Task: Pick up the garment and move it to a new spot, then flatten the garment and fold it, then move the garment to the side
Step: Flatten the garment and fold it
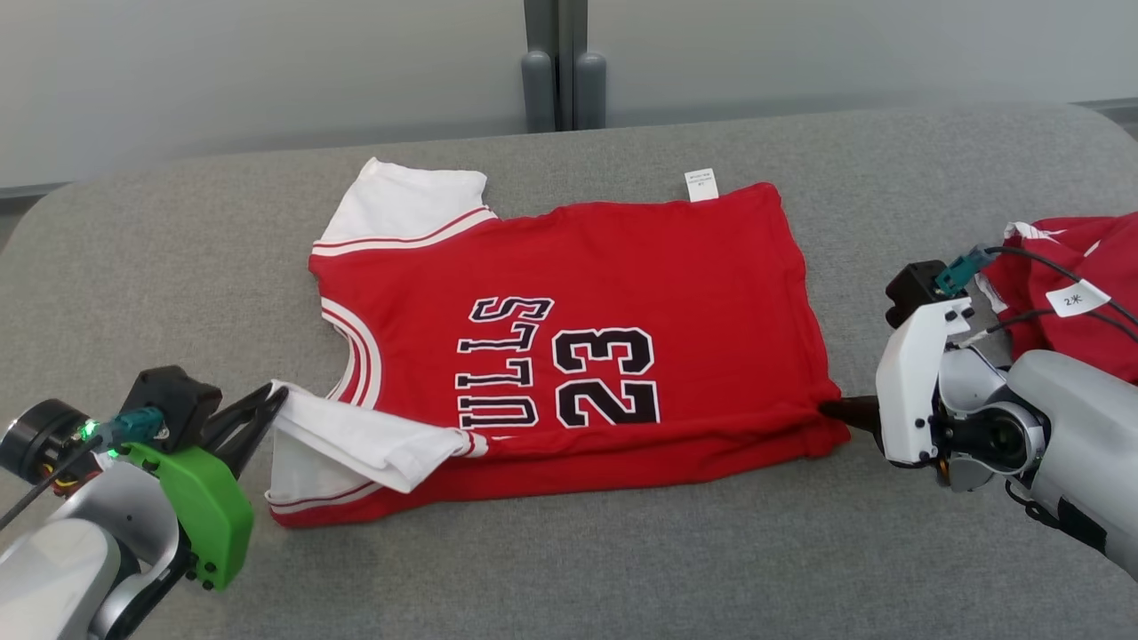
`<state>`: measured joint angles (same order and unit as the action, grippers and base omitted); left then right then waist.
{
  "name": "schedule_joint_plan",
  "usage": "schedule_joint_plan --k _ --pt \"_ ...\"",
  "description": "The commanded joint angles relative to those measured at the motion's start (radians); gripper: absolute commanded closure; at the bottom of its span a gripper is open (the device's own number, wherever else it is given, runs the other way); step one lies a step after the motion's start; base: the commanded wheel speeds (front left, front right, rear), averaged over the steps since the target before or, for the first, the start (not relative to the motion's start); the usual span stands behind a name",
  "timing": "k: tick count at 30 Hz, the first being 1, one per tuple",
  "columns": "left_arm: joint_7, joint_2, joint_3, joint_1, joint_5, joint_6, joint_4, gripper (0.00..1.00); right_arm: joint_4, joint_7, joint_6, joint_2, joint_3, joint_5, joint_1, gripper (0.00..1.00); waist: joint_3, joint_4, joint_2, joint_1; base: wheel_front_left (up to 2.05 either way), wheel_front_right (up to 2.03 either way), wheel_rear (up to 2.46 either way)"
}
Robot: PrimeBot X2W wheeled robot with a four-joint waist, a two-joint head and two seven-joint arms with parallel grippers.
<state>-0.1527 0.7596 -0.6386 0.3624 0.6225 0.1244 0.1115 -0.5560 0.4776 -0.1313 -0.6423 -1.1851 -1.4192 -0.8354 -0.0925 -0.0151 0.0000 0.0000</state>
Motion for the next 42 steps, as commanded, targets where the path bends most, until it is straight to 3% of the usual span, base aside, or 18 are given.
schedule_joint_plan --k 1,12,13,14,15,21,25,31,37,40,42 --pt "0.006 -0.012 -0.004 0.034 -0.001 0.004 0.019 1.00 -0.014 -0.010 0.001 0.010 0.010 -0.005 -0.017 1.00 -0.026 -0.006 0.0000 0.0000 0.00 0.00 0.00" --pt "0.055 -0.066 -0.066 0.183 -0.012 0.006 0.172 1.00 -0.073 -0.045 0.001 0.047 0.021 0.014 -0.058 1.00 -0.071 -0.020 0.0000 0.0000 0.00 0.00 0.00" --pt "0.061 -0.070 -0.070 0.193 -0.011 0.006 0.185 0.96 -0.079 -0.052 0.001 0.049 0.023 0.017 -0.062 1.00 -0.074 -0.021 0.0000 0.0000 0.00 0.00 0.00" --pt "0.071 -0.075 -0.069 0.205 -0.012 0.006 0.203 0.53 -0.078 -0.069 0.001 0.051 0.022 0.029 -0.071 1.00 -0.078 -0.021 0.0000 0.0000 0.00 0.00 0.00" --pt "0.079 -0.081 -0.067 0.215 -0.016 0.003 0.219 0.00 -0.084 -0.082 0.001 0.052 0.024 0.032 -0.074 0.00 -0.080 -0.021 0.0000 0.0000 0.00 0.00 0.00" --pt "0.162 -0.120 -0.047 0.258 -0.028 -0.031 0.306 0.00 -0.101 -0.134 0.001 0.054 0.031 0.048 -0.088 0.00 -0.084 -0.019 0.0000 0.0000 0.00 0.00 0.00" --pt "0.246 -0.150 -0.010 0.256 -0.024 -0.089 0.350 0.00 -0.115 -0.201 0.001 0.047 0.044 0.064 -0.100 0.00 -0.067 -0.015 0.0000 0.0000 0.00 0.00 0.00" --pt "0.386 -0.207 0.077 0.190 0.024 -0.179 0.357 0.00 -0.142 -0.395 0.001 0.026 0.059 0.139 -0.106 0.00 -0.016 -0.005 0.0000 0.0000 0.00 0.00 0.00" --pt "0.418 -0.288 0.253 0.084 0.023 -0.275 0.207 0.00 -0.130 -0.670 0.001 0.008 0.087 0.207 -0.039 0.00 0.043 0.013 0.0000 0.0000 0.00 0.00 0.00" --pt "0.417 -0.348 0.353 -0.017 -0.010 -0.300 0.101 0.00 -0.104 -0.736 0.001 0.013 0.124 0.256 0.009 0.00 0.065 0.020 0.0000 0.0000 0.00 0.00 0.00" --pt "0.417 -0.399 0.417 -0.077 -0.046 -0.308 0.038 0.00 -0.071 -0.744 0.001 0.013 0.217 0.328 0.035 0.00 0.078 0.022 0.0000 0.0000 0.00 0.00 0.00"
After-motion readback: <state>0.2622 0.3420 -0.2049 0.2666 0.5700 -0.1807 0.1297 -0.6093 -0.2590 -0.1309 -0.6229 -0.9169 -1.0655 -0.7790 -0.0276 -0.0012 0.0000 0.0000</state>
